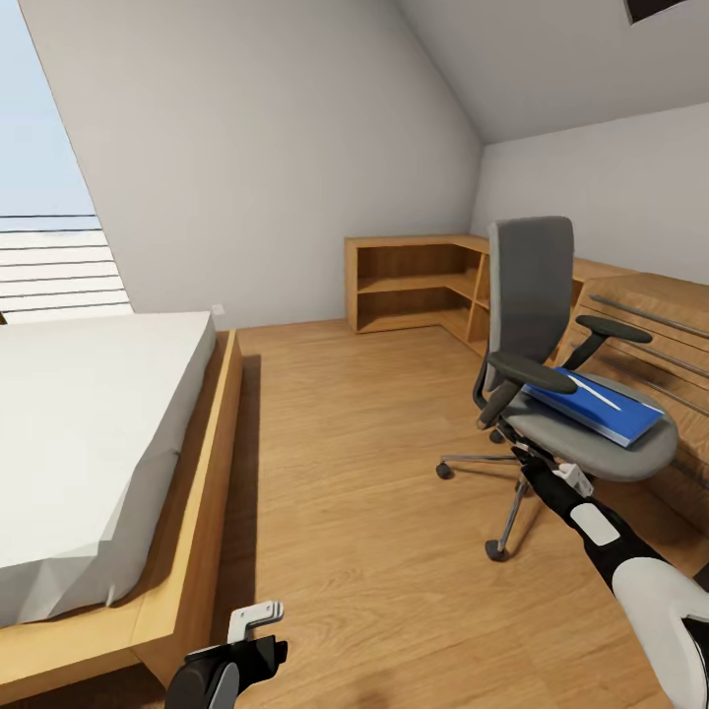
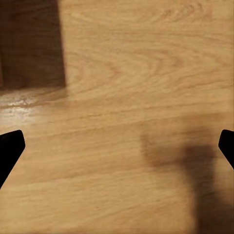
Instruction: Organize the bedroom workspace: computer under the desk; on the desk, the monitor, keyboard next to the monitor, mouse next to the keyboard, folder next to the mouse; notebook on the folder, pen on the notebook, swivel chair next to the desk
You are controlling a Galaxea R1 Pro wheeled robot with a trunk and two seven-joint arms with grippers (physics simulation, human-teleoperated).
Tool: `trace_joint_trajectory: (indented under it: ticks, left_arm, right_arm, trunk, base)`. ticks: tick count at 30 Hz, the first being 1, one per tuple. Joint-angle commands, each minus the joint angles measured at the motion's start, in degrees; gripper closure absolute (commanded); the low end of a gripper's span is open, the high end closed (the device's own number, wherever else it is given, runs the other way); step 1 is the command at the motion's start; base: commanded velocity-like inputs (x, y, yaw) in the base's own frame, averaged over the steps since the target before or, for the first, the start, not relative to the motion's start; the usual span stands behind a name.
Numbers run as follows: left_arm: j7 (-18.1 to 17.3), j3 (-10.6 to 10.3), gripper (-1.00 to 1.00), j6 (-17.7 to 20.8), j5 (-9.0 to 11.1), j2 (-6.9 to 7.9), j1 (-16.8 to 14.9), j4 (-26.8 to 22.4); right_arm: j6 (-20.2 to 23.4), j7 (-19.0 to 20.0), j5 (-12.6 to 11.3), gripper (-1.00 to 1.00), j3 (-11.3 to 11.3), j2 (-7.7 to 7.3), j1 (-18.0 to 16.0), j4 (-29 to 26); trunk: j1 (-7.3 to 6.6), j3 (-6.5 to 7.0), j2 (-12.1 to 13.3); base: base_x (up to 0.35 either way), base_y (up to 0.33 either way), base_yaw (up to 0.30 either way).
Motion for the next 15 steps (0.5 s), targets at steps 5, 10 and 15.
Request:
trace_joint_trajectory:
  ticks: [5, 10, 15]
  left_arm:
    - [0.5, -0.1, -1.0, 0.2, 0.6, 0.02, 0.0, -0.1]
    - [0.5, -0.1, -1.0, 0.2, 0.6, 0.02, 0.0, -0.1]
    - [0.4, -0.1, -1.0, 0.2, 0.6, 0.02, 0.0, -0.1]
  right_arm:
    - [0.5, 0.2, -0.3, -1.0, -0.3, 0.02, 0.0, -0.2]
    - [0.5, 0.2, -0.3, -1.0, -0.3, 0.02, 0.0, -0.2]
    - [0.5, 0.2, -0.4, -1.0, -0.2, 0.02, 0.0, -0.1]
  trunk:
    - [-0.01, -0.05, 0.0]
    - [-0.01, -0.05, 0.0]
    - [-0.01, -0.05, 0.0]
  base:
    - [0.0, 0.0, 0.003]
    - [0.0, 0.0, 0.0]
    - [0.0, 0.0, 0.0]
